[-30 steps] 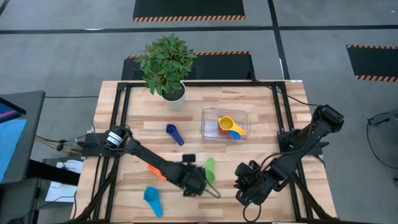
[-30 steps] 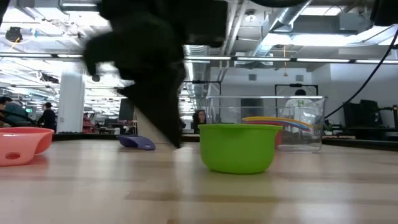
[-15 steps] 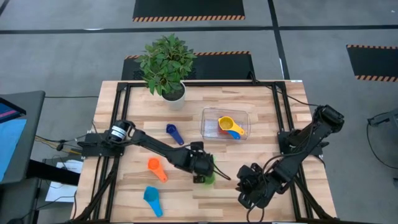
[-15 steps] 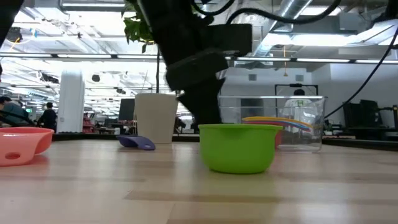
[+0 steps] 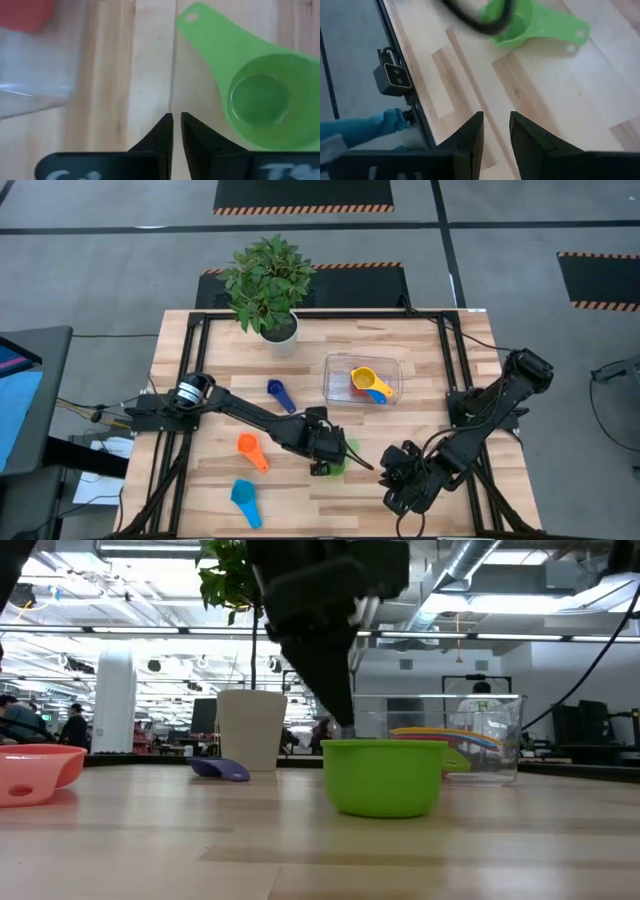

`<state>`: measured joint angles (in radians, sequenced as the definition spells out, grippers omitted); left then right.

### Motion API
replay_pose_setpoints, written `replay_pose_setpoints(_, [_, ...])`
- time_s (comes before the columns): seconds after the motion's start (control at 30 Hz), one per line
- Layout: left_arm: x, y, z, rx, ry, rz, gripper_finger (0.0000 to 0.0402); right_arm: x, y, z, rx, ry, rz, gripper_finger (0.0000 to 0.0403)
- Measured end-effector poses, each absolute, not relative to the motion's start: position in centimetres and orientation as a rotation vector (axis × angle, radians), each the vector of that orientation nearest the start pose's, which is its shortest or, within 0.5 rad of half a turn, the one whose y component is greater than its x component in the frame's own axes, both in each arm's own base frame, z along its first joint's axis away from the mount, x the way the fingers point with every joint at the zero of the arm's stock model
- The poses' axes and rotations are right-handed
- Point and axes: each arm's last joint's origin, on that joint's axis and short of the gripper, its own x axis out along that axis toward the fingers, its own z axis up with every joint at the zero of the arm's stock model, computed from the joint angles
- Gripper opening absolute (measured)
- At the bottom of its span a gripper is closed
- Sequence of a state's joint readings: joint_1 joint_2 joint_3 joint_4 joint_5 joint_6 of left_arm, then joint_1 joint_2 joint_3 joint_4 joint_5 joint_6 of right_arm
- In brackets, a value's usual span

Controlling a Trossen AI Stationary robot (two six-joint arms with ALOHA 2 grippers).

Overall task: Nest measuring cups in basket
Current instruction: Stack the green measuring cup on top of the yellow measuring cup in the transparent bin

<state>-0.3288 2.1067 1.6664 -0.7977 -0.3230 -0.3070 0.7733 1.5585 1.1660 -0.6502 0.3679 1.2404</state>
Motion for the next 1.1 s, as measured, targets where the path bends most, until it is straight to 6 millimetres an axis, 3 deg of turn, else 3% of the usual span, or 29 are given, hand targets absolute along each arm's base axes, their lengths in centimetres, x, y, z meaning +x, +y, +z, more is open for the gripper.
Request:
replay_pose_setpoints(0.17, [41.6, -13.6, 19.8, 0.151, 1.099, 0.185, 0.0022, 24.0, 20.5, 24.8, 0.553, 0.919, -0.213, 0.0118])
replay_pose_setpoints(0.27, [40.7, -13.9, 19.7, 0.065, 1.190, 0.167, 0.0022, 24.6, 20.7, 25.2, 0.441, 0.875, -0.088, 0.0118])
replay_pose_setpoints(0.4, [37.1, -16.0, 20.4, -0.009, 1.420, 0.160, 0.0022, 25.5, 21.1, 25.3, 0.225, 0.822, 0.081, 0.0118])
replay_pose_setpoints(0.53, [32.4, -19.6, 21.6, 0.065, 1.551, 0.213, 0.0022, 26.7, 20.5, 25.8, 0.119, 0.744, 0.131, 0.0118])
replay_pose_setpoints(0.7, [27.0, -25.6, 22.0, 0.122, 1.453, 0.186, 0.0022, 29.2, 18.8, 25.2, 0.058, 0.734, 0.143, 0.0118])
replay_pose_setpoints(0.8, [24.9, -27.8, 22.0, 0.160, 1.360, 0.204, 0.0022, 31.0, 18.0, 24.2, -0.039, 0.814, 0.171, 0.0118])
replay_pose_setpoints(0.97, [23.6, -28.8, 22.0, 0.167, 1.268, 0.275, 0.0022, 33.3, 17.2, 22.9, -0.233, 0.989, 0.194, 0.0118])
replay_pose_setpoints(1.1, [23.3, -28.5, 22.0, 0.149, 1.280, 0.336, 0.0022, 35.7, 16.9, 23.1, -0.243, 0.991, 0.178, 0.0118])
